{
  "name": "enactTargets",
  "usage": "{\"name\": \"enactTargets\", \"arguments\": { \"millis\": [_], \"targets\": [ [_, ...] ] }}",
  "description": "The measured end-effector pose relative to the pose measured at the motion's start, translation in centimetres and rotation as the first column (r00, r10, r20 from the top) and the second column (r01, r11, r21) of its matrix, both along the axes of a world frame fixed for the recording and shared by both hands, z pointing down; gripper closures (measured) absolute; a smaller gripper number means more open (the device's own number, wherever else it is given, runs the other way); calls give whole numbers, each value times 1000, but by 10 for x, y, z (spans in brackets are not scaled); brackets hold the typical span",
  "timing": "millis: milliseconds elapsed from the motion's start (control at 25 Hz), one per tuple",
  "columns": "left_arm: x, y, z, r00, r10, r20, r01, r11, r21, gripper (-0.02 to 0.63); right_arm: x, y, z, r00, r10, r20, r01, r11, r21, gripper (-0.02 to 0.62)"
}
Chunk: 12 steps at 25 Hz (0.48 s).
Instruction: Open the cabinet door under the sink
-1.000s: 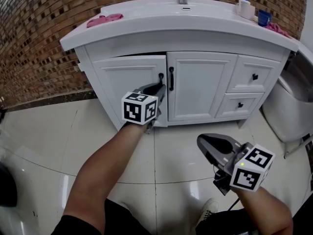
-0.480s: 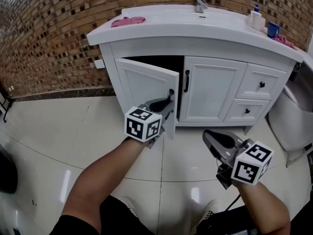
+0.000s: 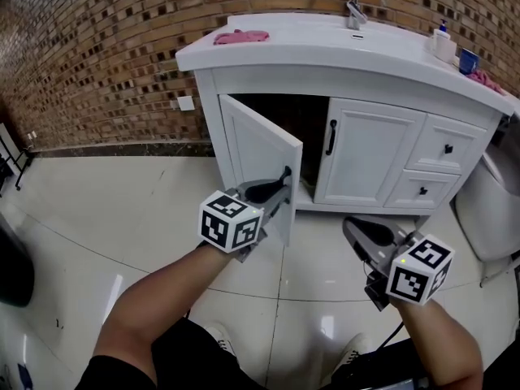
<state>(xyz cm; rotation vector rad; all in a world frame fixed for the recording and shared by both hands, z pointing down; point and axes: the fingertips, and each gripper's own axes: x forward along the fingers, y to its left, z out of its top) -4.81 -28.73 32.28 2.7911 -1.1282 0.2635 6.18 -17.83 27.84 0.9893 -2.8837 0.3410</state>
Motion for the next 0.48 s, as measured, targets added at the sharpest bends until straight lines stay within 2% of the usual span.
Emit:
{"name": "enactTargets", "arguments": {
  "millis": [160, 480],
  "targets": [
    [-23, 16, 0, 1000, -9, 3, 9, 1000, -25, 558, -7, 5, 4, 1000, -23, -15, 23, 1000, -3, 591],
    [-62, 37, -2, 999, -37, -28, 37, 999, 2, 558, -3, 15, 7, 999, -41, -14, 41, 999, -16, 591]
  ]
}}
